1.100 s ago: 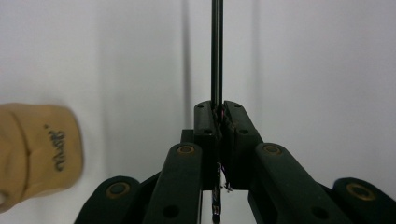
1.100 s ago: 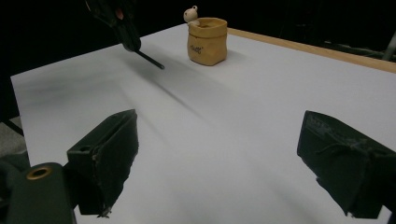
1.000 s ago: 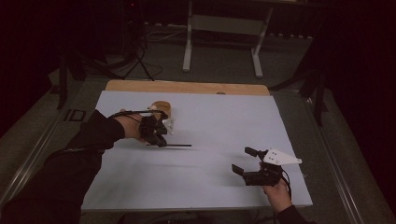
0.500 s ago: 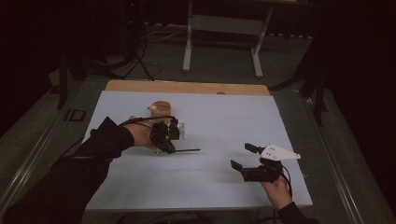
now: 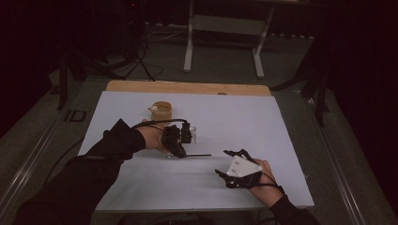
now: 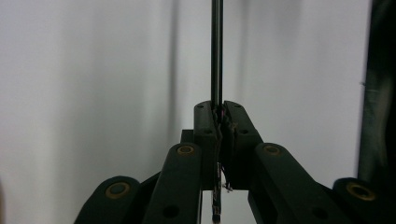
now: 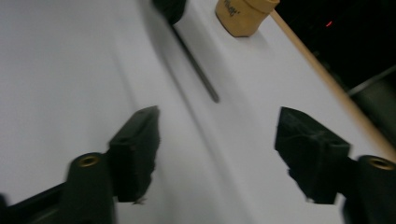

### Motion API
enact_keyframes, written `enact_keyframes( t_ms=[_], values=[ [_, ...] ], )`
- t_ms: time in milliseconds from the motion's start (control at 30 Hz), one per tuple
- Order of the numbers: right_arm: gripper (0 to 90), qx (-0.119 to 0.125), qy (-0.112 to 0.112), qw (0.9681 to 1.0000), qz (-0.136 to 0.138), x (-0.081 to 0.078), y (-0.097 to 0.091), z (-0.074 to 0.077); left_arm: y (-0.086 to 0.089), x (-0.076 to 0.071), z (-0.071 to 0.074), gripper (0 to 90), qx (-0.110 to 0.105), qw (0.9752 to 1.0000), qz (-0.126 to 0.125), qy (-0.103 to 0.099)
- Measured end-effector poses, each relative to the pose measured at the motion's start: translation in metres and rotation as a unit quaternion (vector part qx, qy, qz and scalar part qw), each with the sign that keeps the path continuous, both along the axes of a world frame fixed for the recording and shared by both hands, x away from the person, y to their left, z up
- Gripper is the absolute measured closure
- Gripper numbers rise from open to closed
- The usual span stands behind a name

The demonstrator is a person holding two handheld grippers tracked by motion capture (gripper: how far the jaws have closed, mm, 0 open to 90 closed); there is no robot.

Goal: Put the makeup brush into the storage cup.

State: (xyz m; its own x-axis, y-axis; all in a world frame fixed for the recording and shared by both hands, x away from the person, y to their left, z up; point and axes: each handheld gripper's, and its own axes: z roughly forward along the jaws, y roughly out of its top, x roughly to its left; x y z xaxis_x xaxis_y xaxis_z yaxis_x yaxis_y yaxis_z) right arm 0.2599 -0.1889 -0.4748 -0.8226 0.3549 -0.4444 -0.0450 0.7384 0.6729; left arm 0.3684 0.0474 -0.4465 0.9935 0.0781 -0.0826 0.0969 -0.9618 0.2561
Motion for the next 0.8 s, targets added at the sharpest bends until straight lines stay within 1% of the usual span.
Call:
enact_keyframes(
  t_ms=[33, 67, 100, 133, 167, 200, 233, 267, 300, 333, 400, 433, 467, 500, 533, 567, 600, 633, 667, 700, 733, 767, 800],
  values=[
    [36.7, -0.028, -0.027, 0.9992, 0.011, -0.004, 0.006, -0.003, 0.0, -0.001, 0.0, 85.5, -0.004, 1.0, -0.004, -0.008],
    [39.6, -0.046, -0.045, 0.9978, 0.016, -0.007, 0.01, -0.005, -0.001, -0.001, 0.001, 85.5, -0.003, 1.0, 0.002, -0.002],
    [40.0, -0.061, -0.056, 0.9964, 0.016, -0.008, 0.014, -0.007, -0.002, -0.001, 0.001, 85.5, -0.001, 1.0, -0.002, 0.0],
    [40.6, -0.072, -0.068, 0.9949, 0.021, -0.01, 0.018, -0.009, -0.003, -0.002, 0.001, 85.5, -0.004, 0.9999, -0.008, -0.007],
    [42.7, -0.079, -0.079, 0.9935, 0.022, -0.012, 0.021, -0.011, -0.004, -0.002, 0.002, 85.5, -0.005, 1.0, -0.004, 0.0],
    [44.0, -0.096, -0.096, 0.9905, 0.024, -0.012, 0.024, -0.012, -0.005, -0.003, 0.002, 85.5, -0.003, 0.9999, -0.013, -0.005],
    [44.7, -0.122, -0.119, 0.9847, 0.035, -0.012, 0.026, -0.012, -0.006, -0.004, 0.003, 85.5, -0.008, 1.0, -0.004, -0.002],
    [46.5, -0.138, -0.135, 0.9804, 0.04, -0.013, 0.029, -0.013, -0.008, -0.003, 0.003, 85.5, -0.007, 1.0, -0.005, 0.004],
    [47.5, -0.146, -0.145, 0.9777, 0.041, -0.014, 0.032, -0.015, -0.009, -0.005, 0.004, 85.5, -0.012, 0.9999, -0.012, -0.003],
    [49.4, -0.159, -0.165, 0.9725, 0.042, -0.015, 0.035, -0.017, -0.01, -0.004, 0.005, 85.5, -0.01, 0.9998, -0.015, 0.001],
    [51.7, -0.174, -0.181, 0.9669, 0.047, -0.016, 0.039, -0.02, -0.012, -0.005, 0.006, 85.5, -0.01, 0.9998, -0.017, -0.004],
    [52.5, -0.179, -0.193, 0.9637, 0.047, -0.017, 0.041, -0.022, -0.014, -0.006, 0.006, 85.5, -0.006, 0.9998, -0.018, 0.003],
    [54.9, -0.186, -0.2, 0.9608, 0.047, -0.017, 0.042, -0.023, -0.015, -0.007, 0.006, 85.5, -0.007, 0.9998, -0.021, -0.003],
    [56.1, -0.194, -0.202, 0.9587, 0.048, -0.017, 0.044, -0.024, -0.016, -0.006, 0.006, 85.5, -0.005, 0.9998, -0.02, 0.004],
    [57.8, -0.202, -0.215, 0.9543, 0.046, -0.016, 0.045, -0.025, -0.017, -0.007, 0.007, 85.5, -0.006, 0.9996, -0.027, 0.004],
    [57.8, -0.202, -0.215, 0.9543, 0.046, -0.016, 0.045, -0.025, -0.017, -0.007, 0.007, 85.5, -0.006, 0.9996, -0.027, 0.004],
    [59.6, -0.207, -0.221, 0.9519, 0.047, -0.016, 0.046, -0.026, -0.019, -0.007, 0.007, 85.5, -0.011, 0.9995, -0.029, 0.005],
    [64.4, -0.219, -0.235, 0.9458, 0.049, -0.015, 0.047, -0.028, -0.019, -0.009, 0.008, 85.5, -0.014, 0.9993, -0.034, 0.0],
    [65.1, -0.226, -0.237, 0.9436, 0.049, -0.015, 0.047, -0.029, -0.021, -0.009, 0.008, 85.5, -0.012, 0.9995, -0.03, 0.004],
    [65.9, -0.232, -0.238, 0.9419, 0.048, -0.015, 0.048, -0.029, -0.021, -0.009, 0.008, 85.5, -0.012, 0.9993, -0.036, 0.004],
    [67.7, -0.234, -0.238, 0.9416, 0.047, -0.014, 0.048, -0.03, -0.022, -0.01, 0.008, 85.5, -0.017, 0.9993, -0.034, 0.0],
    [67.7, -0.234, -0.238, 0.9416, 0.047, -0.014, 0.048, -0.03, -0.022, -0.01, 0.008, 85.5, -0.017, 0.9993, -0.034, 0.0],
    [69.7, -0.234, -0.237, 0.9418, 0.046, -0.014, 0.047, -0.031, -0.023, -0.01, 0.008, 85.5, -0.018, 0.9992, -0.036, 0.006]
  ],
)
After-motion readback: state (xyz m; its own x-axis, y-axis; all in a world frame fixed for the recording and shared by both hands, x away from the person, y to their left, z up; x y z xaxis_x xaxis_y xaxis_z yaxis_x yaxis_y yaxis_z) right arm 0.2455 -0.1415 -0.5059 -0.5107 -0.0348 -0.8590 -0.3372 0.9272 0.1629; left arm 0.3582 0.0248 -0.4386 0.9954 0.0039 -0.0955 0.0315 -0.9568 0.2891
